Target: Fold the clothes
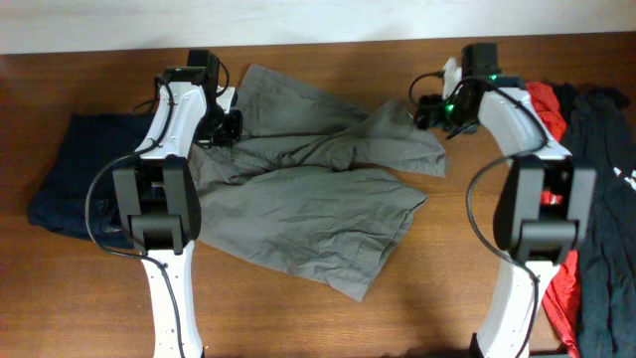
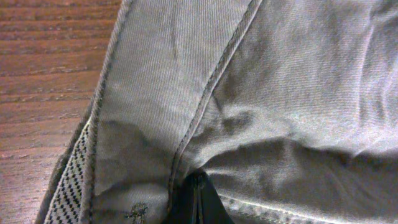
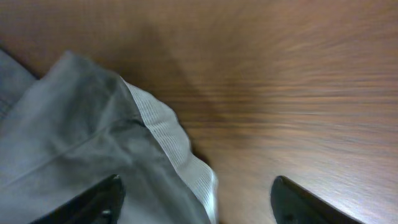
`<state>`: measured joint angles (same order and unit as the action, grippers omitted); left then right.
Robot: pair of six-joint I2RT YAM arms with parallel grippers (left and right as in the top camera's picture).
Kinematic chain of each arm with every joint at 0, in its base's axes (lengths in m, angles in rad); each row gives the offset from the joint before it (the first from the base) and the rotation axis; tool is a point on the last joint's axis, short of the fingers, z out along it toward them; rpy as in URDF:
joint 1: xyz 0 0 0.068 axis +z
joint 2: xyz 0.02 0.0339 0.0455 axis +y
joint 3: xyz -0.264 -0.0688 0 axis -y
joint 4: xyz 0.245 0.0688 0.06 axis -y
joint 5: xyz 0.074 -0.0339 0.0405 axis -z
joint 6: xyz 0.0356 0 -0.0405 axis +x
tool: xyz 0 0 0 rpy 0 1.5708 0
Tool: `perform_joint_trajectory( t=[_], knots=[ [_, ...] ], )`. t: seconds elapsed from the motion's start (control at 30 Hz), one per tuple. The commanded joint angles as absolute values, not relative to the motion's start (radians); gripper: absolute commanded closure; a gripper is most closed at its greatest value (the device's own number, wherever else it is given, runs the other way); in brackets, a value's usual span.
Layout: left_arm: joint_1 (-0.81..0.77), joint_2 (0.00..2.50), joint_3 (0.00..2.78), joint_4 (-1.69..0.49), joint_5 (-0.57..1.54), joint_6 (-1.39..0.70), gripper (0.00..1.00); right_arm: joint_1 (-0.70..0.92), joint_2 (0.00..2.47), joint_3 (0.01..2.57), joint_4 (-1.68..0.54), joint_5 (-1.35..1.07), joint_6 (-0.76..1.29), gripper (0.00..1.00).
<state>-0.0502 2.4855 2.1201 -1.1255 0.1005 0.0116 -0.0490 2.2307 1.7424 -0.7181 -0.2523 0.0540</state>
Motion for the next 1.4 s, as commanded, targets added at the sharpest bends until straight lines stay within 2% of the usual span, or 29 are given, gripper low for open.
perform_joint_trajectory(
  t=[0.0, 0.03, 0.1, 0.2, 0.23, 0.33, 0.43, 0.57, 0.67, 0.83, 0.97, 1.03, 1.13, 1.23, 1.37],
  knots=[
    [-0.031, 2.590, 2.068, -1.164, 0.038, 0.031, 1.00, -0.051, 2.277, 1.737, -0.683, -0.501, 0.086, 0.32],
    [-0.031, 2.590, 2.068, -1.164, 0.038, 0.031, 1.00, -0.051, 2.281, 1.738, -0.668, -0.558, 0.086, 0.38],
    [-0.031, 2.590, 2.068, -1.164, 0.038, 0.031, 1.00, -0.051, 2.280, 1.738, -0.648, -0.638, 0.086, 0.67],
    [-0.031, 2.590, 2.068, -1.164, 0.038, 0.031, 1.00, -0.056, 2.253, 1.742, -0.629, -0.761, 0.083, 0.88],
    [-0.031, 2.590, 2.068, -1.164, 0.038, 0.031, 1.00, -0.061, 2.235, 1.747, -0.621, -0.801, 0.081, 0.92],
    [-0.031, 2.590, 2.068, -1.165, 0.038, 0.031, 1.00, -0.078, 2.164, 1.771, -0.599, -0.858, 0.037, 0.94],
    [-0.031, 2.590, 2.068, -1.169, 0.038, 0.031, 1.00, -0.094, 2.016, 1.818, -0.593, -0.849, -0.162, 0.94],
    [-0.031, 2.590, 2.070, -1.169, 0.038, 0.031, 1.00, -0.094, 1.902, 1.821, -0.616, -0.694, -0.263, 0.95],
    [-0.031, 2.590, 2.071, -1.169, 0.038, 0.031, 1.00, -0.092, 1.860, 1.821, -0.726, -0.558, -0.282, 0.95],
    [-0.031, 2.590, 2.071, -1.168, 0.038, 0.031, 1.00, -0.091, 1.860, 1.814, -1.039, -0.532, -0.314, 0.94],
    [-0.031, 2.590, 2.071, -1.168, 0.038, 0.031, 1.00, -0.091, 1.860, 1.798, -1.174, -0.413, -0.314, 0.81],
    [-0.031, 2.590, 2.071, -1.168, 0.038, 0.031, 1.00, -0.091, 1.860, 1.794, -1.205, -0.351, -0.299, 0.63],
    [-0.031, 2.590, 2.071, -1.170, 0.038, 0.031, 1.00, -0.093, 1.860, 1.794, -1.235, -0.271, -0.241, 0.50],
    [-0.031, 2.590, 2.074, -1.174, 0.038, 0.032, 1.00, -0.093, 1.860, 1.792, -1.235, -0.250, -0.194, 0.41],
    [-0.031, 2.590, 2.124, -1.213, 0.038, 0.078, 0.99, -0.093, 1.873, 1.767, -1.147, -0.250, -0.059, 0.36]
  ],
)
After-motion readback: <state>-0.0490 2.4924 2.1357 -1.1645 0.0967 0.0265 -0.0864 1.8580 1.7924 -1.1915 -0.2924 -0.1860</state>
